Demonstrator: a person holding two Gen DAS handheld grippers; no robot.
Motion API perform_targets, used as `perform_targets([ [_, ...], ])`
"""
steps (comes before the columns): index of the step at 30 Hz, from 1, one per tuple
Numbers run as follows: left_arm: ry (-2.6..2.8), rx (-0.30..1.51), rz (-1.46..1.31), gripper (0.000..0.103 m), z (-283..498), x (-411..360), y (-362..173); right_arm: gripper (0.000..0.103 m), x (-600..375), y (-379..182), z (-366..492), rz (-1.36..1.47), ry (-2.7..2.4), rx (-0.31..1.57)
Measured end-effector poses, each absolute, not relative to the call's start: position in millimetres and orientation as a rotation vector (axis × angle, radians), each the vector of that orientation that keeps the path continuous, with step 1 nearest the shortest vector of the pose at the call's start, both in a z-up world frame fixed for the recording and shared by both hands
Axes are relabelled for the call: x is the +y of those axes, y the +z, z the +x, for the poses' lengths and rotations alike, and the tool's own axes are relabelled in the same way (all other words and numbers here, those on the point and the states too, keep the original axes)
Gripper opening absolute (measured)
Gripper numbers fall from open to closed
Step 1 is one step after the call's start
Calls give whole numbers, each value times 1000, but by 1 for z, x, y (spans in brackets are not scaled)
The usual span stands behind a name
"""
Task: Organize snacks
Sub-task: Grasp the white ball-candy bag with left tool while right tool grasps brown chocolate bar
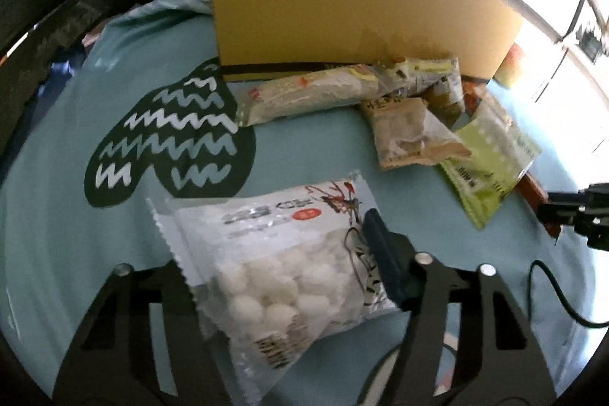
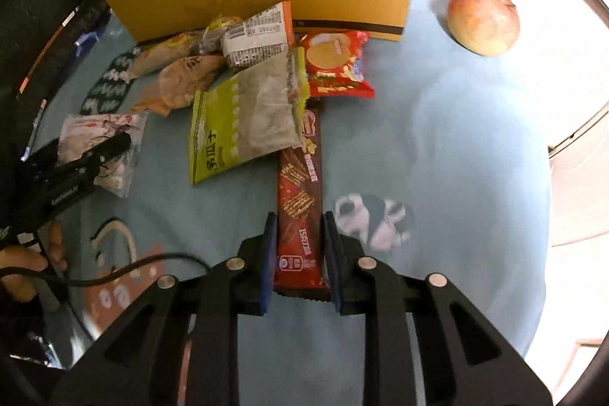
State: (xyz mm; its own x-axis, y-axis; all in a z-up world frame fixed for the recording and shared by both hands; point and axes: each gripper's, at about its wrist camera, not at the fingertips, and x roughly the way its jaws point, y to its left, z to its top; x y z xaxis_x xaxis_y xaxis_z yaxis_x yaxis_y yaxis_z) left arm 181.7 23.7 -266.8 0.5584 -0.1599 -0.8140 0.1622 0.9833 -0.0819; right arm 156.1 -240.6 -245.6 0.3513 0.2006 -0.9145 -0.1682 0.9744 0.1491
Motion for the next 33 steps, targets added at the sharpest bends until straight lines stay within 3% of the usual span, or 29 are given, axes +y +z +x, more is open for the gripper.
perform_targets([
  [5, -209, 950, -7, 48, 165, 25, -255, 23, -262, -223, 134, 123, 262, 1145],
  [9, -235, 979, 50, 51, 153, 16, -255, 23, -272, -218, 124, 126, 261, 1149],
  [10, -235, 992, 83, 71, 151, 11, -258, 23, -271, -220, 123, 127, 257, 1158],
  [11, -240, 1019, 114, 100, 152, 5, -264, 23, -272, -221, 121, 128, 253, 1165],
  [14, -205, 1010, 186, 101, 146, -7, -276, 23, -270, -218, 114, 115, 257, 1167],
  [15, -207, 1011, 158, 98, 145, -6, -277, 23, -261, -218, 113, 108, 260, 1165],
  [17, -205, 992, 107, 62, 144, -1, -271, 23, -252, -213, 107, 75, 278, 1154],
  [19, -251, 983, 27, 46, 143, 5, -258, 23, -249, -209, 104, 66, 290, 1140],
  [26, -333, 942, -15, 42, 118, 3, -224, 21, -253, -184, 103, 120, 318, 1064],
  [30, -296, 971, 21, 42, 111, 5, -228, 21, -248, -199, 112, 44, 306, 1126],
  [32, -279, 981, 6, 42, 111, 11, -232, 31, -247, -210, 111, 1, 327, 1140],
  [33, -275, 987, 2, 42, 109, 11, -234, 48, -243, -219, 110, -52, 322, 1153],
])
